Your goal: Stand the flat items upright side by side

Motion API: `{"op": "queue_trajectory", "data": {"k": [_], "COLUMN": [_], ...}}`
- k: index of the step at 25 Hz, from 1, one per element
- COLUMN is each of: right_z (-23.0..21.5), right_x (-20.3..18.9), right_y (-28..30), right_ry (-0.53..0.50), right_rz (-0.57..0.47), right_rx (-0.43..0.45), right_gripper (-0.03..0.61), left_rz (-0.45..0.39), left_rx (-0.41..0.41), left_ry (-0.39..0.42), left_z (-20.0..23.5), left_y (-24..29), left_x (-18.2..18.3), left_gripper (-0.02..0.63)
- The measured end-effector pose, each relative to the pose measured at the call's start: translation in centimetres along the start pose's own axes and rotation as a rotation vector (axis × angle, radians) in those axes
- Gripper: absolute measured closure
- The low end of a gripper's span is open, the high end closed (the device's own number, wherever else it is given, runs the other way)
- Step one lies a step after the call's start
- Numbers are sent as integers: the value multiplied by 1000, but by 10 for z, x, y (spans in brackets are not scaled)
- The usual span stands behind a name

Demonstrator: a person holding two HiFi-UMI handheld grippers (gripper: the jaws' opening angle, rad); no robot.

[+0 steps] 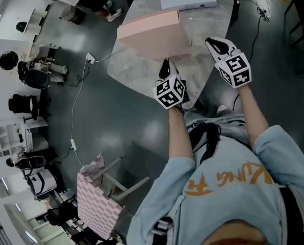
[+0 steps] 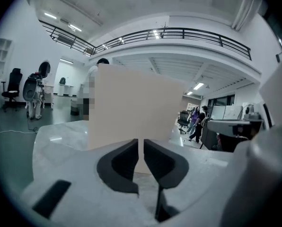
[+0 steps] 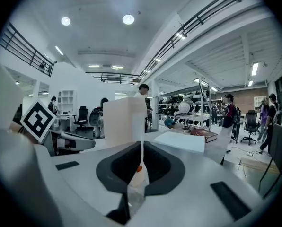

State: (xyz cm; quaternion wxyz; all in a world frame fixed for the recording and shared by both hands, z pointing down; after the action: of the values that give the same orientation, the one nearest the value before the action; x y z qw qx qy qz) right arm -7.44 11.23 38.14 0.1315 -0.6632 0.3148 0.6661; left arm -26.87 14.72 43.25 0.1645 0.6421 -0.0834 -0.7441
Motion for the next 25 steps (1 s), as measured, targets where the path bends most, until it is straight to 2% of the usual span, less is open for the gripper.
{"op": "queue_trajectory", "data": {"k": [2, 7, 11, 17, 25], "right_z": [-10, -38, -65, -128, -149], "right_x": [1, -6, -30, -5, 0], "right_y": [-9, -26, -37, -78, -92], "right_ry": [21, 59, 65, 68, 88], "right_rz": [-15, -35, -30, -46, -73], "right_rx": [-8, -25, -69, -145, -199], "right_gripper": [575, 575, 575, 575, 575], "left_rz": [-1, -5, 6, -3, -9], "left_rx": [-11, -98, -143, -217, -200], "left_ry": [7, 67, 95, 120, 103], "left_z": [-19, -75, -111, -186, -191], "left_y": [1, 16, 39, 64, 91], "left_x": [1, 1, -16, 6, 20], "left_gripper": [603, 603, 603, 603, 603]}}
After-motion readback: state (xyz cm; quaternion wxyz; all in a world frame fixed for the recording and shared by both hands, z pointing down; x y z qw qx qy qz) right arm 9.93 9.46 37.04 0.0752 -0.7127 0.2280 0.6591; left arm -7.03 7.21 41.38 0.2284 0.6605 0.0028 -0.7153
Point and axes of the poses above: the fingertips, and each gripper's own axes: y forward along the fingers, z to its left, x out of its top, the point moved 3 cm from there along -y, backward along the fingers, and after that the axes turned 5 degrees about y, right-handed, at the moved point
